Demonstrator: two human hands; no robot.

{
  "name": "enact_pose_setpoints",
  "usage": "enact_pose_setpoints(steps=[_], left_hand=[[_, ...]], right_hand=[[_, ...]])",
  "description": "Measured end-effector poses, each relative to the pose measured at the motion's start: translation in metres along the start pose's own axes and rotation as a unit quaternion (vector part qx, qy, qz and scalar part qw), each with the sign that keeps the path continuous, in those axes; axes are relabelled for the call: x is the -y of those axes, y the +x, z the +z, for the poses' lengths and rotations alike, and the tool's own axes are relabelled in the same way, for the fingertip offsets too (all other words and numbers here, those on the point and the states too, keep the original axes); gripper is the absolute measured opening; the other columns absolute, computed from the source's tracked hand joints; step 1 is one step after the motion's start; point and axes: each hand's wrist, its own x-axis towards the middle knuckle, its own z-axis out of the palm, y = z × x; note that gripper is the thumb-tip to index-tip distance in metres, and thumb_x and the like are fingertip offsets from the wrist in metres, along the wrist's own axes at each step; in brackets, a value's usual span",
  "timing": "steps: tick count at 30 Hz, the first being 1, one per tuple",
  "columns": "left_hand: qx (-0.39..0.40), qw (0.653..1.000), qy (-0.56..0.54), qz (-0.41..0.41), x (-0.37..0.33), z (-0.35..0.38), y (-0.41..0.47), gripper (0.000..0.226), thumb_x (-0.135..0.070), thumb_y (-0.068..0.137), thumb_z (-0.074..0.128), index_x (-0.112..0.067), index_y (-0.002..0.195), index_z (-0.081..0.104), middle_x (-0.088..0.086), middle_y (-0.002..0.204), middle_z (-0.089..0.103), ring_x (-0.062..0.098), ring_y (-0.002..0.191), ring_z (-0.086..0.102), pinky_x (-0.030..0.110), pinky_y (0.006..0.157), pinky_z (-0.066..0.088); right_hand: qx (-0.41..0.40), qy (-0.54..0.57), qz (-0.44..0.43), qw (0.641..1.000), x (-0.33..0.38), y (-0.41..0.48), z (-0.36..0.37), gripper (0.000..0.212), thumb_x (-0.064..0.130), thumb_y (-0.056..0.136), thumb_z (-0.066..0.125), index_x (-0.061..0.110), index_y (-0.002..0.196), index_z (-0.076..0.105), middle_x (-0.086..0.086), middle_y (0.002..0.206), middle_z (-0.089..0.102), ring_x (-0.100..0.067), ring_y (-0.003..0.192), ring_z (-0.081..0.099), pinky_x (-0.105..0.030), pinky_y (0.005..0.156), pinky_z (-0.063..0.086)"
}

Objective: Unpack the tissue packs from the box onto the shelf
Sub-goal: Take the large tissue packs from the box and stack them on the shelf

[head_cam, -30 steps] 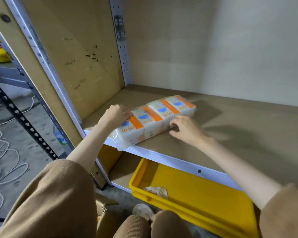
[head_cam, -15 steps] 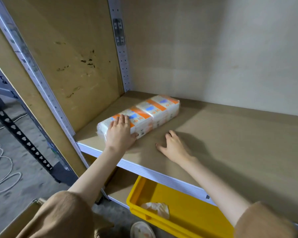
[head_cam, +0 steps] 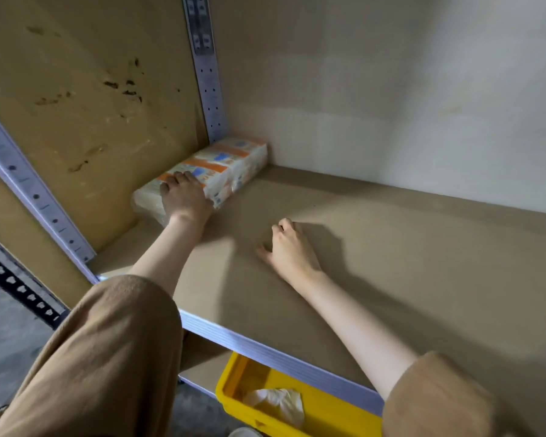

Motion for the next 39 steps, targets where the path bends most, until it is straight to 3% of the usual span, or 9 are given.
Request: enact_pose_setpoints(steps=[6, 9, 14, 20, 25, 29, 32, 35, 39], left_hand=[[-0.027, 0.999, 0.021, -0.011, -0.002, 0.009, 0.01, 0.065, -0.028, 0.087, 0.061, 0.016, 0.129, 0.037, 0.035, 0.131, 0.046, 0.044, 0.123, 0.044, 0.046, 0.103, 0.036], [-0.017, 0.998, 0.06, -0.02, -0.004, 0.009, 0.011, 0.054, -0.02, 0.094, 0.051, 0.017, 0.131, 0.036, 0.035, 0.133, 0.044, 0.045, 0.125, 0.043, 0.049, 0.103, 0.036], [0.009, 0.995, 0.09, -0.034, -0.01, 0.008, 0.013, 0.055, -0.021, 0.096, 0.047, 0.016, 0.135, 0.033, 0.034, 0.139, 0.039, 0.046, 0.13, 0.037, 0.053, 0.107, 0.031], [0.035, 0.997, 0.054, -0.051, -0.008, 0.005, 0.019, 0.077, -0.038, 0.091, 0.052, 0.014, 0.139, 0.023, 0.031, 0.144, 0.031, 0.045, 0.134, 0.031, 0.05, 0.113, 0.025], [0.061, 0.998, 0.012, -0.028, 0.004, -0.005, 0.019, 0.089, -0.05, 0.084, 0.059, 0.009, 0.141, 0.024, 0.027, 0.144, 0.033, 0.04, 0.132, 0.033, 0.043, 0.111, 0.028], [0.079, 0.995, -0.059, 0.017, 0.021, -0.025, 0.002, 0.07, -0.049, 0.086, 0.055, 0.0, 0.134, 0.041, 0.02, 0.134, 0.05, 0.035, 0.122, 0.049, 0.04, 0.099, 0.042], [0.075, 0.992, -0.093, 0.042, 0.036, -0.043, -0.031, 0.053, -0.034, 0.083, 0.063, -0.003, 0.125, 0.053, 0.019, 0.123, 0.061, 0.036, 0.112, 0.058, 0.04, 0.089, 0.049], [0.036, 0.992, -0.11, 0.052, 0.049, -0.059, -0.078, 0.046, -0.027, 0.085, 0.061, -0.008, 0.126, 0.056, 0.019, 0.127, 0.059, 0.039, 0.113, 0.057, 0.041, 0.09, 0.048], [0.055, 0.991, -0.105, 0.068, 0.076, -0.063, -0.143, 0.042, -0.027, 0.09, 0.056, -0.015, 0.13, 0.054, 0.007, 0.137, 0.053, 0.031, 0.12, 0.054, 0.039, 0.091, 0.048]], right_hand=[[-0.01, 0.004, -0.005, 1.0, -0.002, 0.001, 0.003, 0.048, 0.033, 0.092, 0.046, -0.003, 0.123, 0.05, -0.017, 0.129, 0.048, -0.03, 0.123, 0.043, -0.034, 0.104, 0.033], [-0.012, 0.005, -0.008, 1.0, -0.002, 0.0, 0.003, 0.048, 0.033, 0.092, 0.046, -0.002, 0.124, 0.05, -0.017, 0.13, 0.048, -0.03, 0.124, 0.042, -0.033, 0.104, 0.033], [-0.012, 0.018, -0.008, 1.0, -0.004, 0.001, 0.003, 0.046, 0.032, 0.091, 0.049, -0.003, 0.121, 0.052, -0.017, 0.128, 0.048, -0.031, 0.123, 0.043, -0.036, 0.103, 0.035], [-0.016, 0.022, -0.009, 1.0, -0.006, 0.002, 0.003, 0.045, 0.033, 0.091, 0.048, -0.003, 0.119, 0.052, -0.016, 0.128, 0.048, -0.031, 0.122, 0.043, -0.035, 0.101, 0.036], [-0.012, 0.007, -0.007, 1.0, -0.004, -0.001, 0.001, 0.044, 0.033, 0.092, 0.046, -0.003, 0.116, 0.054, -0.017, 0.129, 0.048, -0.032, 0.122, 0.043, -0.036, 0.102, 0.035], [-0.02, 0.018, -0.003, 1.0, 0.001, -0.006, -0.004, 0.039, 0.03, 0.091, 0.049, -0.002, 0.114, 0.056, -0.017, 0.126, 0.051, -0.032, 0.121, 0.045, -0.036, 0.099, 0.038], [-0.018, 0.034, 0.003, 0.999, 0.007, -0.019, -0.003, 0.034, 0.027, 0.089, 0.053, 0.0, 0.109, 0.058, -0.015, 0.122, 0.053, -0.032, 0.12, 0.047, -0.041, 0.097, 0.045], [-0.006, 0.05, -0.006, 0.999, 0.023, -0.042, 0.001, 0.031, 0.025, 0.087, 0.054, 0.003, 0.108, 0.059, -0.013, 0.118, 0.053, -0.032, 0.116, 0.05, -0.043, 0.09, 0.049], [0.006, 0.089, -0.063, 0.994, 0.055, -0.081, 0.009, 0.028, 0.018, 0.085, 0.055, -0.001, 0.105, 0.059, -0.017, 0.115, 0.056, -0.033, 0.111, 0.052, -0.04, 0.089, 0.045]])
